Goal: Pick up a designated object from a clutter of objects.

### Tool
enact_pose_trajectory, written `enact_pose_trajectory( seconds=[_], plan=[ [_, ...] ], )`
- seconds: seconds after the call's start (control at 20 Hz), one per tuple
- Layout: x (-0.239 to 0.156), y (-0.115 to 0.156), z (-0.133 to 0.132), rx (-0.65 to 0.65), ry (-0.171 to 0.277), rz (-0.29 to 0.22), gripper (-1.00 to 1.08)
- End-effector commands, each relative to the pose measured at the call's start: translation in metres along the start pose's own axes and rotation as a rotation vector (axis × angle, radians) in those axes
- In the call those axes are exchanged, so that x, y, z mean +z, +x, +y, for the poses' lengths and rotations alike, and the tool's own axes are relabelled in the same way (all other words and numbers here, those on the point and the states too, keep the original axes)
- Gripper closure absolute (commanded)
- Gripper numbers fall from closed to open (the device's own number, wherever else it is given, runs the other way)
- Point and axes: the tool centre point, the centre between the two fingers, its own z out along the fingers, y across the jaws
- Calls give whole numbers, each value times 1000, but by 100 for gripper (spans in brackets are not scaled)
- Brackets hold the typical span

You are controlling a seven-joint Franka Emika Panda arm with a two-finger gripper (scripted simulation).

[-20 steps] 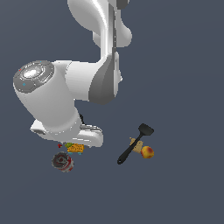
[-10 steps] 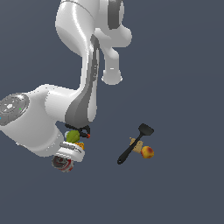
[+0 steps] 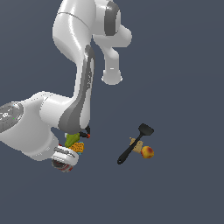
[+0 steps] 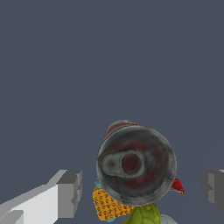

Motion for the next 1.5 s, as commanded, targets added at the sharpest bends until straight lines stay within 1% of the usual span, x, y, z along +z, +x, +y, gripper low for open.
enact_pose_trajectory(
  seconds=[0.0,0.2,0.6,0.95,1.0,1.45],
  plan=[
    [0,0,0,0,0,1,-92],
    [11,0,0,0,0,1,-92],
    [50,-1,0,0,0,2,-92],
    [50,1,0,0,0,2,-92],
    [50,1,0,0,0,2,108],
    [50,1,0,0,0,2,108]
  ],
)
